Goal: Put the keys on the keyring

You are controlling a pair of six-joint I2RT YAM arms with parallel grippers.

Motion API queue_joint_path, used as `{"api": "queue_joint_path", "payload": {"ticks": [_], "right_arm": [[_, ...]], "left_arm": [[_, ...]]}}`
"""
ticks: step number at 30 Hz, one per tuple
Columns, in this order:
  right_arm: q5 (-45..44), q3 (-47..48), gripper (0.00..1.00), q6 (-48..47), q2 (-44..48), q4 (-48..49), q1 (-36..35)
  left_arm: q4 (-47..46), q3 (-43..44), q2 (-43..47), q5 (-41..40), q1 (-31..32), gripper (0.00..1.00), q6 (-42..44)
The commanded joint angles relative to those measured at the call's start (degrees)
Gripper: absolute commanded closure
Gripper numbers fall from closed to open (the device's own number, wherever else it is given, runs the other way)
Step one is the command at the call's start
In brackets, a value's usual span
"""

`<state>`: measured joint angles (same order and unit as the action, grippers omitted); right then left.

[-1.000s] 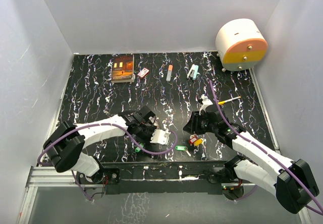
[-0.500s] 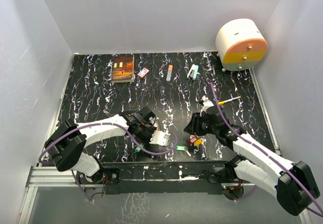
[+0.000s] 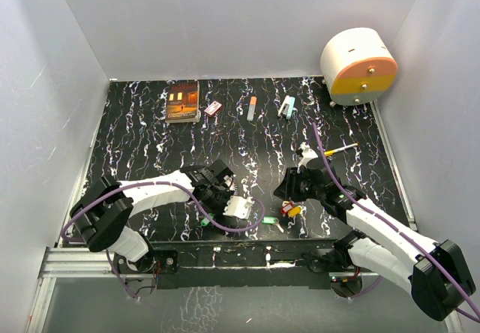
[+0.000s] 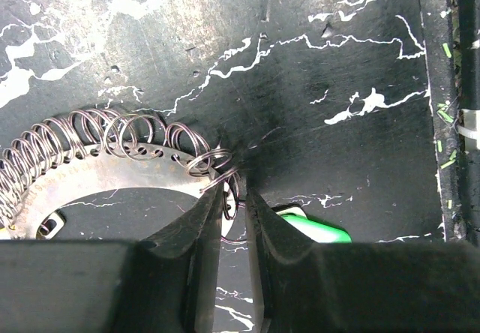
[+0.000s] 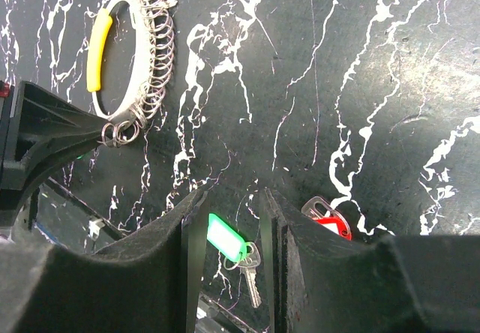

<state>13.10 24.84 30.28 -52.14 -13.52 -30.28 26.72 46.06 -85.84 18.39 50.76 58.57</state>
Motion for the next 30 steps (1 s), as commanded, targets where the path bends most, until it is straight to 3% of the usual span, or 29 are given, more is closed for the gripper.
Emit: {"api": "queue_joint_path", "payload": {"ticks": [1, 7, 12, 24, 30], "right_arm": [[-1.49, 0.13, 0.61, -0.49, 1.68, 2.25, -0.17], [-1.59, 0.20, 0.61, -0.57, 1.55, 2.23, -0.21], [-1.59, 0.30, 0.61, -0.49, 1.60, 2.19, -0.16], [-2.22, 0.86, 0.61, -0.39, 3.00, 0.30, -0.19], [-2.02, 3.33, 0.61, -1.34, 3.90, -2.81, -0.16]], "left_arm": [[0.80, 0.76, -0.41, -0.02, 0.30, 0.83, 1.60], [1.32, 0.71, -0.54, -0.23, 0.35, 0.85, 2.13], [1.76, 1.07, -0.75, -0.37, 0.35, 1.00, 2.76], [10.60, 12.09, -7.40, 0.70, 0.36, 1.00, -2.50], [18.92, 21.12, -5.25, 8.04, 0.32, 1.00, -4.94]]}}
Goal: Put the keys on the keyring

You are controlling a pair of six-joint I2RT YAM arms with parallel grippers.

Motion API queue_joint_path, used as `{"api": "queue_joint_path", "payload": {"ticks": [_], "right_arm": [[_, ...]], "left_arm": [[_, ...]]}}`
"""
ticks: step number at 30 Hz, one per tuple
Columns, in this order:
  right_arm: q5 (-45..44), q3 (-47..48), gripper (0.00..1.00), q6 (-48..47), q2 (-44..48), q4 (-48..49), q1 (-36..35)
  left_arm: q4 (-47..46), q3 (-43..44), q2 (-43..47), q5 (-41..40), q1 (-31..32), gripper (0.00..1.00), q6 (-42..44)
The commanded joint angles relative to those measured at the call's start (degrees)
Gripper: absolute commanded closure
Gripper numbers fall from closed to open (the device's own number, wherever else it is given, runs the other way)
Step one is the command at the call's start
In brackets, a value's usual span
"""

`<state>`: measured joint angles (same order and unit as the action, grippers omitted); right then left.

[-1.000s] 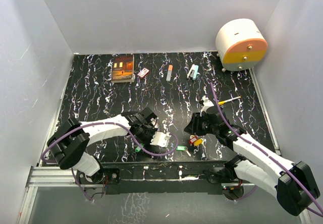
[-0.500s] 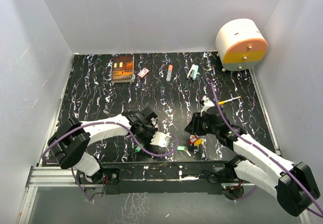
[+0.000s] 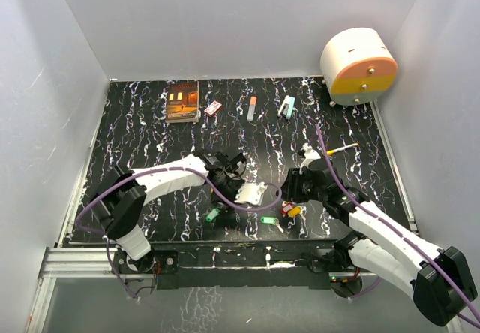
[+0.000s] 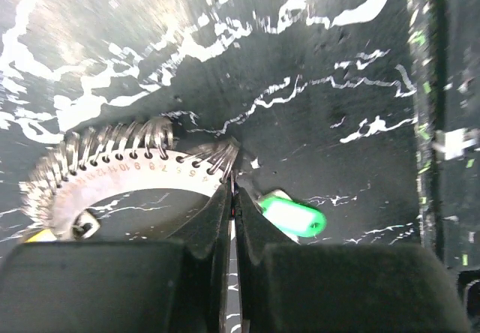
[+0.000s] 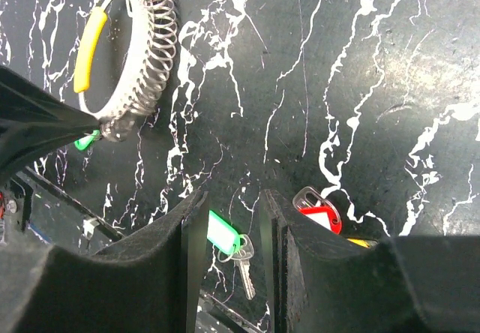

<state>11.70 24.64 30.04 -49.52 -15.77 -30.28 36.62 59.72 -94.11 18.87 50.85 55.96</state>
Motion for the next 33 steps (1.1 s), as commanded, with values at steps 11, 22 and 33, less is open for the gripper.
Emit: {"api": "queue_joint_path", "payload": {"ticks": [11, 22, 33], "right_arm": [[5.98, 9.57, 0.58, 0.34, -3.19, -1.98, -0.08], [7.37, 11.41, 0.71, 1.96, -5.79, -2.51, -0.02], [4.81, 9.45, 0.70, 6.57, -5.70, -7.06, 0.02]], "left_arm": [[19.06, 15.47, 8.87, 18.23, -1.57, 1.00, -5.69], [2.14, 9.99, 17.33, 31.44, -12.38, 1.00, -20.42], [-4.50, 6.02, 19.05, 37.53, -18.15, 1.00, -25.07]]}}
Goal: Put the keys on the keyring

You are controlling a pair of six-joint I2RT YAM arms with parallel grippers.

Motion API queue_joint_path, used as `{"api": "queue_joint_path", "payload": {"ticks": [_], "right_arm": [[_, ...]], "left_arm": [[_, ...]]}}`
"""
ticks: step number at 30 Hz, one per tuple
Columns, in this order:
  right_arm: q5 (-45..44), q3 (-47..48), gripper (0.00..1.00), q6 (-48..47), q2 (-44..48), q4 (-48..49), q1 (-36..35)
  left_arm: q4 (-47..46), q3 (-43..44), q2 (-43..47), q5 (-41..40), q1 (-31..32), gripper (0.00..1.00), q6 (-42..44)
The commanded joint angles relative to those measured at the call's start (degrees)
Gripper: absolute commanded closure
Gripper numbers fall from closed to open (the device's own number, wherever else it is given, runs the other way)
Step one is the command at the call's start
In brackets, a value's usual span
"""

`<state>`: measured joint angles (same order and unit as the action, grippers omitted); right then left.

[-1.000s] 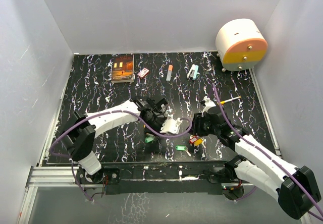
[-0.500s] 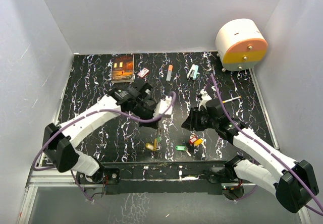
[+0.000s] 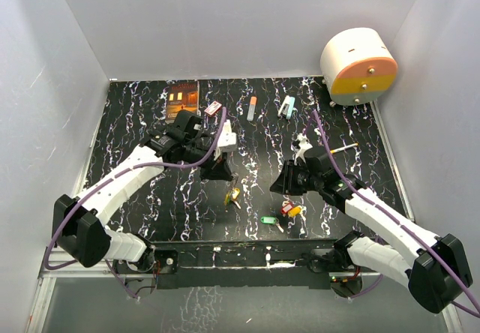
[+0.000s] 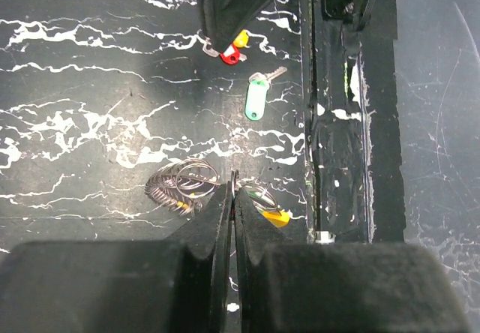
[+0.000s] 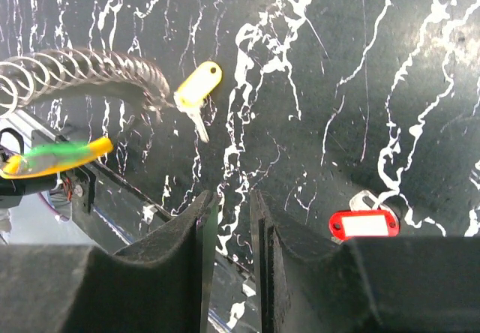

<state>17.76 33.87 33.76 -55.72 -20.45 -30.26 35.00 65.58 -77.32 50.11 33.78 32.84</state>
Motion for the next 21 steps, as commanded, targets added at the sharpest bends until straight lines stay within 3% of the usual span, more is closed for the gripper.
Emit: {"api": "queue_joint_path", "payload": {"ticks": [1, 9, 14, 21], "right_arm": [[-0.97, 0.04, 0.70, 3.61, -0.10, -3.39, -0.04], [-1.66, -3.02, 0.71, 8.64, -2.87, -7.90, -0.09], [-13.98, 0.39, 0.69, 10.79, -0.02, -14.42, -0.10], [-21.63, 2.88, 0.59, 8.79, -1.70, -16.04, -0.05]], "left_arm": [[-2.68, 0.50, 2.06, 6.56, -1.18, 1.00, -1.68], [-4.45, 1.51, 1.67, 7.02, -2.26, 1.00, -5.08], [-7.92, 2.97, 0.41, 6.70, -2.22, 1.00, -11.86], [-11.72, 2.06, 0.07, 7.38, -2.17, 1.00, -19.41]]}}
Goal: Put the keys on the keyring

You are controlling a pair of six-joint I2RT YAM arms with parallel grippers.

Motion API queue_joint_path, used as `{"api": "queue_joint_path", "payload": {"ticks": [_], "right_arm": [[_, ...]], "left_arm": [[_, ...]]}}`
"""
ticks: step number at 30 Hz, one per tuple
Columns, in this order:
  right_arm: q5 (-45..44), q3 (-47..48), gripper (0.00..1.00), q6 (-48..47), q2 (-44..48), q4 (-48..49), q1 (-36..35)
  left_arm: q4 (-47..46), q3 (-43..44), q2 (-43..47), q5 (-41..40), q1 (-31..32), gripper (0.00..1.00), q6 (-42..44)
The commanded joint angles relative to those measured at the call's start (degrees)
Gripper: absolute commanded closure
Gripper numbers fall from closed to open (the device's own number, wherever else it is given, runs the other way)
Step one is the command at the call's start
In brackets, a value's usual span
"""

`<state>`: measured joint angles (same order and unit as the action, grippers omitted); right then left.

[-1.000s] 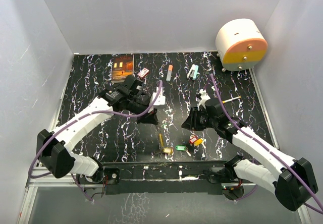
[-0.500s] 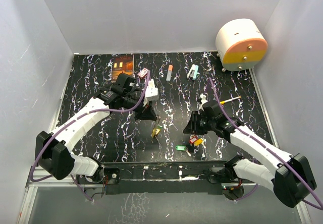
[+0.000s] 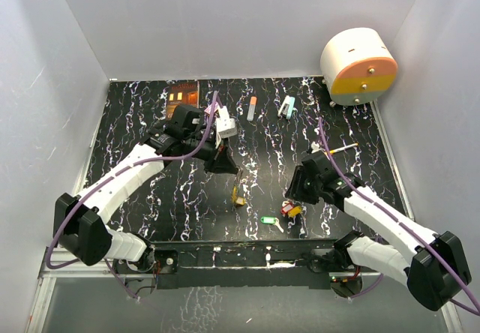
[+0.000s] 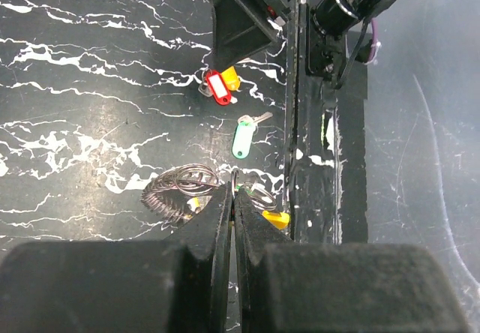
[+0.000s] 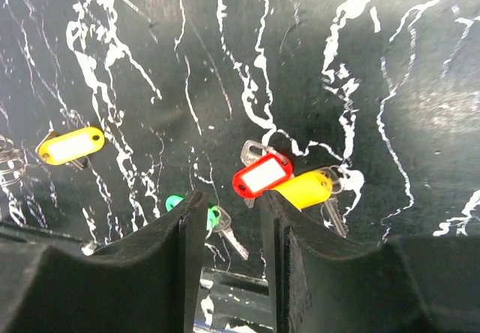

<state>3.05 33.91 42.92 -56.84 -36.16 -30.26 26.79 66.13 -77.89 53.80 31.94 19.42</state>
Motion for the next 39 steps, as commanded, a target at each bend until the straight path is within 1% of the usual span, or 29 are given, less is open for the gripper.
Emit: {"api": "queue_joint_path", "payload": {"ticks": [1, 9, 18, 34, 39], "right_arm": [[-7.47, 2.56, 0.59, -0.59, -1.28, -0.13, 0.01], [-7.73, 0.26, 0.60, -2.12, -5.54, 5.32, -0.02], [-6.88, -0.17, 0.62, -4.76, -7.51, 9.47, -0.06], [-2.26, -4.67, 0.62, -3.84, -8.15, 12.96, -0.02], [-2.68, -4.82, 0.66, -3.80, -8.36, 13.30, -0.06]], "left_arm": [[-4.23, 1.20, 1.04, 3.91, -0.31, 1.00, -6.68], [-5.49, 0.07, 2.44, 4.41, -0.31, 1.00, -7.59], [-5.44, -1.39, 3.40, 4.14, -0.33, 1.00, -6.78], [-5.38, -2.53, 3.93, 3.42, -0.47, 1.00, -5.71], [-5.49, -2.84, 4.14, 3.40, -0.78, 1.00, -5.63]]}}
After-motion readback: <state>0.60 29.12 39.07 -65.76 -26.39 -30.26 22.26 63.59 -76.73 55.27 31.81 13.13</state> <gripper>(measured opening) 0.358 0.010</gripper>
